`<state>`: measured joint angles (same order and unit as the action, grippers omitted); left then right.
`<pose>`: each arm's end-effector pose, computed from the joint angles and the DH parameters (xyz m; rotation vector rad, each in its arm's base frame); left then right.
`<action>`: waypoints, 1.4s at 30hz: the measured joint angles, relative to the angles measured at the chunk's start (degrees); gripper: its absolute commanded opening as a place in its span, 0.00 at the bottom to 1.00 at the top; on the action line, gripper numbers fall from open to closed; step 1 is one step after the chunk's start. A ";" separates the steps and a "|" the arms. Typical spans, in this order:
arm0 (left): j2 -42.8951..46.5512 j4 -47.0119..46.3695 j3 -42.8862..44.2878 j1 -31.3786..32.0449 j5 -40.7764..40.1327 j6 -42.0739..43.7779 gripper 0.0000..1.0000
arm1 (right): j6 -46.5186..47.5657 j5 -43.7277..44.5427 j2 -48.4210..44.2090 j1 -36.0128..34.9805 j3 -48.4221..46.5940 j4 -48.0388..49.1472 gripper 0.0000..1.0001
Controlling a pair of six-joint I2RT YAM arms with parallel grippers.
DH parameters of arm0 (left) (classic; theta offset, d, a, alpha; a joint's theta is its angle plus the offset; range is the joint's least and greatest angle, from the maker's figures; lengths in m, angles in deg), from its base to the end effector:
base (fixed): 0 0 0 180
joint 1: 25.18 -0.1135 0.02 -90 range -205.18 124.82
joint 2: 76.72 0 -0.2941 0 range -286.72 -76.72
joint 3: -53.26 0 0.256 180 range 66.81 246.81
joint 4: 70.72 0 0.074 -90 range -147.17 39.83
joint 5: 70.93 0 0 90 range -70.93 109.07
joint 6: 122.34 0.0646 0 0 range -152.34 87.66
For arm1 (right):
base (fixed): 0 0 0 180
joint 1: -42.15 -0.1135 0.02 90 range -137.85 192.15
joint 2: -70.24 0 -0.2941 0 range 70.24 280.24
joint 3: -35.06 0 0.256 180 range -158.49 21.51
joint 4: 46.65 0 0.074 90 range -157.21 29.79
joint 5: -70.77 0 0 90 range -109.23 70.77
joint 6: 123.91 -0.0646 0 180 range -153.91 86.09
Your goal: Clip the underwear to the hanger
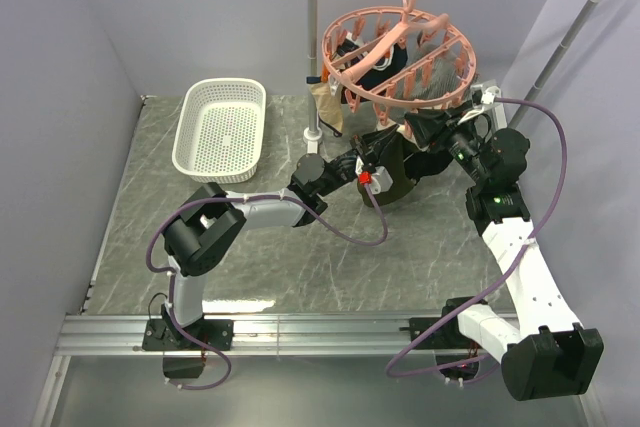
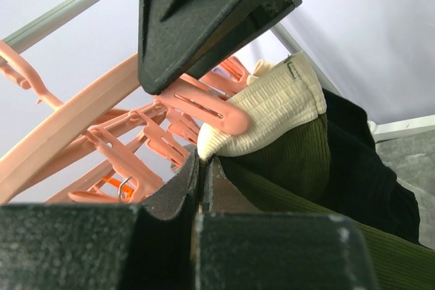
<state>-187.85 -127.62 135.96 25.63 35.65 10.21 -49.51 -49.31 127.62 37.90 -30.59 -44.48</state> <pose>0.2831 -0.3764 0.3307 0.9572 0.5430 -0.2847 0.2395 0.0503 0.4216 -0.3056 1.4123 0.6487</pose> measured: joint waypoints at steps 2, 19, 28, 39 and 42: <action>0.00 0.02 0.07 0.00 0.02 -0.20 0.00 | 0.09 -0.02 0.00 0.00 -0.04 -0.24 0.44; 0.98 0.92 1.36 0.07 -0.57 -1.42 0.27 | 0.74 0.15 -0.04 0.00 -0.09 -3.15 0.36; 10.67 5.11 -7.82 0.72 -0.39 -5.86 0.54 | 1.38 1.27 0.39 0.00 -0.11 -3.54 0.40; 24.63 22.21 -14.91 -5.84 1.60 -29.00 0.59 | 3.93 1.57 0.94 0.85 -0.39 -4.66 0.45; 24.63 25.29 -14.84 -9.01 1.29 -34.86 0.57 | 4.83 1.75 1.60 1.31 -0.46 -4.66 0.45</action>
<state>-163.22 -102.34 121.12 16.62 36.94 -24.66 -44.67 -47.57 129.22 39.21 -31.05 -49.14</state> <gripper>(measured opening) 0.583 0.451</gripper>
